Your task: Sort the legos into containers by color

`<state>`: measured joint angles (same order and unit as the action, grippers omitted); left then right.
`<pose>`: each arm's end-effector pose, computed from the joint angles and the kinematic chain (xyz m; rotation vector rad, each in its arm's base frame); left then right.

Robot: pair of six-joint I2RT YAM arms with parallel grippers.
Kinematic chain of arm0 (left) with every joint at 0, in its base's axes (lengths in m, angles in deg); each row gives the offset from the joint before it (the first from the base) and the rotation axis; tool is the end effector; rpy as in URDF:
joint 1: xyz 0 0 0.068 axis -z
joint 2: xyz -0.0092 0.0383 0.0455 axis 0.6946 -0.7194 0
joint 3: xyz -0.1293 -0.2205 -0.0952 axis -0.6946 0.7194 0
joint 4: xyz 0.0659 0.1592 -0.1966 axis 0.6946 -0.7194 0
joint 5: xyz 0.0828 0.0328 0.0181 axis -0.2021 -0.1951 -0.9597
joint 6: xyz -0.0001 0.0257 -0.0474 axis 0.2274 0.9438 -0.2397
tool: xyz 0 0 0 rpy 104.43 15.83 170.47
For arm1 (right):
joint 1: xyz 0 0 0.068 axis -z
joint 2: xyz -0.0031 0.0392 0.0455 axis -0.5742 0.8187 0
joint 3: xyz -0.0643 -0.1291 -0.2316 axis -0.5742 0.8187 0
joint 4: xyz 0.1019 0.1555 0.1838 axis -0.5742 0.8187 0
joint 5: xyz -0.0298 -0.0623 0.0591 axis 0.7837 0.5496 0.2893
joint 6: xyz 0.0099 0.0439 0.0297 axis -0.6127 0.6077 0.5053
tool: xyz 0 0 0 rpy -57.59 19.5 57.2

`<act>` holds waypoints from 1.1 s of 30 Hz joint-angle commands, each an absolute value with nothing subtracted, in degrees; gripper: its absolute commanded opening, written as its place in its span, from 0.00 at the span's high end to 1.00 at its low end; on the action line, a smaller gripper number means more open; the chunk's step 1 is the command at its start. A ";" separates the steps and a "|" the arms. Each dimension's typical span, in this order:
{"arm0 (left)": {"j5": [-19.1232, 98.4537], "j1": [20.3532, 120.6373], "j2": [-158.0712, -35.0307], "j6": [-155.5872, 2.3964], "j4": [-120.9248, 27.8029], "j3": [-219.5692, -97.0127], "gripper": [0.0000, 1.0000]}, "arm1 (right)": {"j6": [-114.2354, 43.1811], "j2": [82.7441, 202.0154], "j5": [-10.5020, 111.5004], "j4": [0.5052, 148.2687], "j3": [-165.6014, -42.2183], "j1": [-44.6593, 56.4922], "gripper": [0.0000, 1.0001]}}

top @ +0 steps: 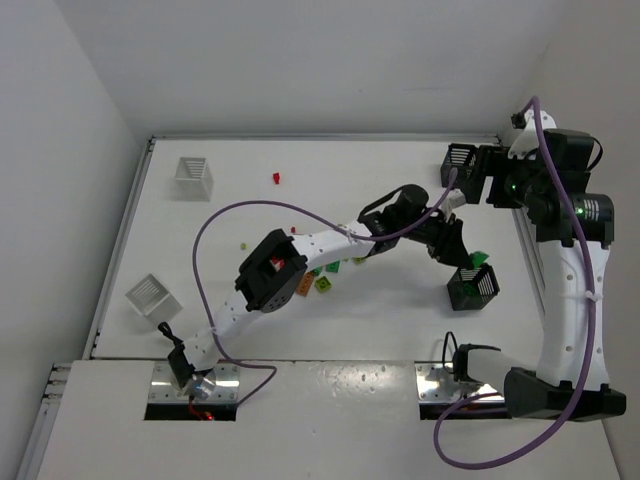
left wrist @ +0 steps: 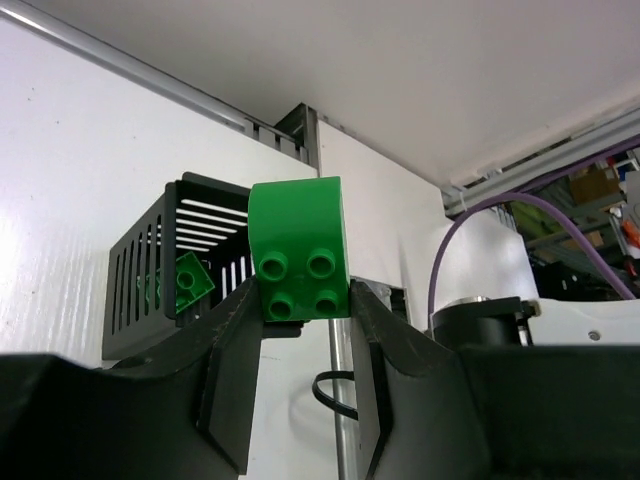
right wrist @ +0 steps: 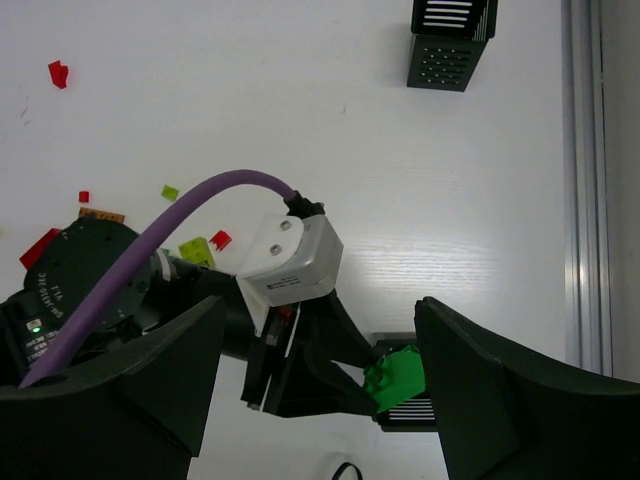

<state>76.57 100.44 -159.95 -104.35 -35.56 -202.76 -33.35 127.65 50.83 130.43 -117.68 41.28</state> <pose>0.2917 -0.4856 0.2349 0.9890 1.8530 -1.8049 0.2063 -0.0180 0.4460 0.2123 2.1457 0.1655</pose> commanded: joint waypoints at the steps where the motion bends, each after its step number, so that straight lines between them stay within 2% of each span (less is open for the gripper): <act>1: 75.17 101.39 -161.67 -103.44 -33.01 -206.09 0.72 | -31.27 127.48 49.18 128.90 -118.81 41.55 0.24; 6: 74.56 102.53 -162.91 -102.19 -34.60 -207.41 0.69 | -31.27 128.53 48.65 127.76 -118.28 41.55 0.24; 8: 74.56 103.06 -163.53 -101.58 -35.21 -207.94 0.65 | -31.27 128.54 48.13 127.76 -118.28 41.55 0.24; 11: 74.56 103.06 -163.53 -101.58 -35.22 -207.94 0.55 | -31.27 128.54 48.12 127.23 -118.28 41.55 0.24; 13: 74.56 103.06 -163.53 -101.05 -35.83 -207.94 0.45 | -30.74 128.54 47.59 127.23 -118.28 41.55 0.24; 17: 73.33 103.06 -163.00 -100.00 -37.15 -207.94 0.35 | -29.69 128.54 47.59 126.53 -117.23 41.55 0.24; 21: 72.71 102.36 -160.72 -99.47 -37.68 -207.94 0.35 | -29.07 126.00 49.52 124.07 -116.61 41.55 0.25; 24: 72.10 100.00 -156.42 -98.85 -38.90 -206.19 0.36 | -28.54 125.37 54.52 121.88 -116.61 41.55 0.30; 27: 70.43 96.65 -148.37 -98.85 -39.61 -199.08 0.37 | -28.54 125.37 56.82 121.08 -117.13 41.55 0.33; 30: 68.06 88.68 -138.44 -99.64 -41.01 -186.54 0.37 | -30.73 129.58 49.04 122.65 -118.27 41.55 0.37; 33: 66.57 84.18 -131.12 -94.39 -46.88 -180.62 0.37 | -36.16 136.06 42.43 124.76 -118.89 40.50 0.42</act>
